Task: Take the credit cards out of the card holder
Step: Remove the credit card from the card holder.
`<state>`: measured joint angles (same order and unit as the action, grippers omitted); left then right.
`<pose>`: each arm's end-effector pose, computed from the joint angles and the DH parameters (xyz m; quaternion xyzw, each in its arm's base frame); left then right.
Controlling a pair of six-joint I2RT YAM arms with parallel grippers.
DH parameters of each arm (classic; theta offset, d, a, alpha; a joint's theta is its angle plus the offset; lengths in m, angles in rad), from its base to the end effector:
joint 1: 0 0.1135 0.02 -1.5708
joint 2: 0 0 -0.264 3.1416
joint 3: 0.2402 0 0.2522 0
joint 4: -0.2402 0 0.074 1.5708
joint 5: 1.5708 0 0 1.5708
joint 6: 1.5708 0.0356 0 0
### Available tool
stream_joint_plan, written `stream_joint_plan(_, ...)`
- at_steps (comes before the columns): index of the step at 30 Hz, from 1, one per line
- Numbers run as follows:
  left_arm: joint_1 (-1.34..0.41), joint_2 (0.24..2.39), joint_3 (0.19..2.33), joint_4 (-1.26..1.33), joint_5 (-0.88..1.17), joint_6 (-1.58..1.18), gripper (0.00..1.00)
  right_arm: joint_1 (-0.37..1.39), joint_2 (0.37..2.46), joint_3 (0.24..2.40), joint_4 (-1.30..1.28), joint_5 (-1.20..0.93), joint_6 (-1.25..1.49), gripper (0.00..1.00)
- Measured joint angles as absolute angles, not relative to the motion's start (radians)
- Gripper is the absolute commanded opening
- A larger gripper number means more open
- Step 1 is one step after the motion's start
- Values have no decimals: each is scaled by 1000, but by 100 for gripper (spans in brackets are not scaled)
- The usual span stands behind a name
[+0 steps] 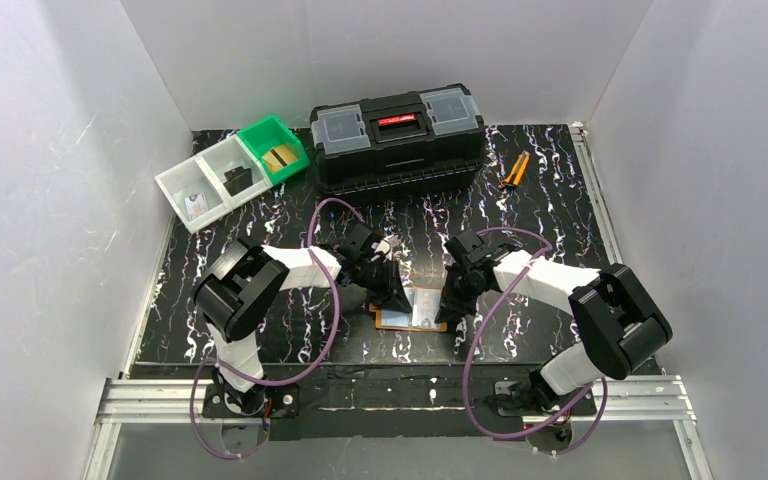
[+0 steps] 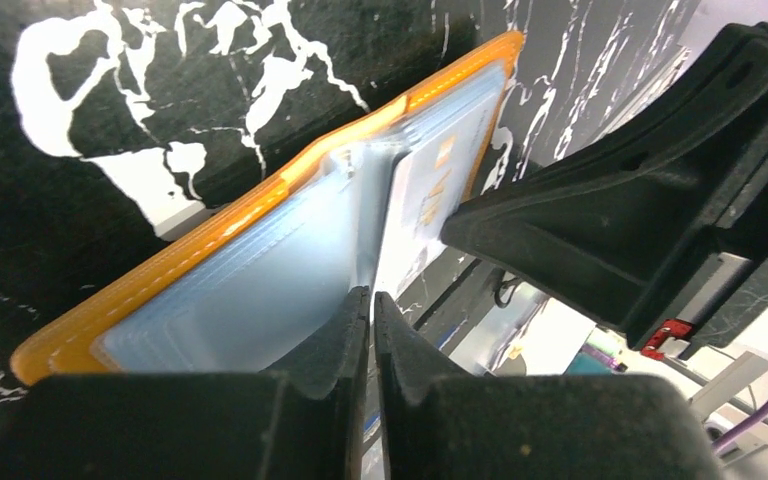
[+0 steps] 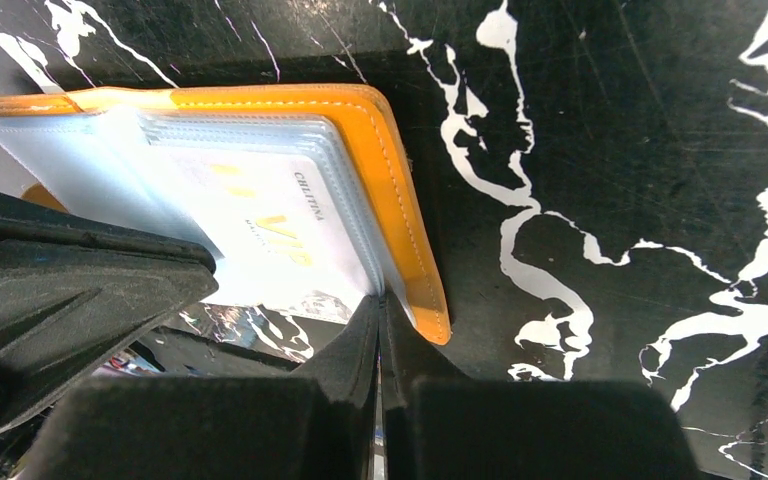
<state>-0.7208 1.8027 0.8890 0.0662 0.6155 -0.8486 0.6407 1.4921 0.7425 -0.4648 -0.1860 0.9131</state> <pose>0.2464 -0.2438 0.1359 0.0500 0.8964 -0.4387 0.0384 0.2025 0.1592 0.1516 0.1168 0.9731 0.1889 0.0618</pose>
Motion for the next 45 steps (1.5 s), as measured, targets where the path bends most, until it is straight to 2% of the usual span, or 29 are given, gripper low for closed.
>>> stream_joint_plan(9, -721, 1823, 883, 110, 640, -848, 17, 637, 1502, 744, -459, -204, 913, 4)
stream_joint_plan(19, -714, 1864, 887, 153, 685, -849, 19, 636, 1534, 768, -470, -229, 910, 4)
stream_joint_plan(26, -709, 1875, 885, 165, 703, -864, 0, 635, 1565, 801, -500, -240, 897, 4)
stream_joint_plan(45, -654, 1845, 857, 121, 728, -835, 0, 626, 1529, 751, -432, -242, 921, 3)
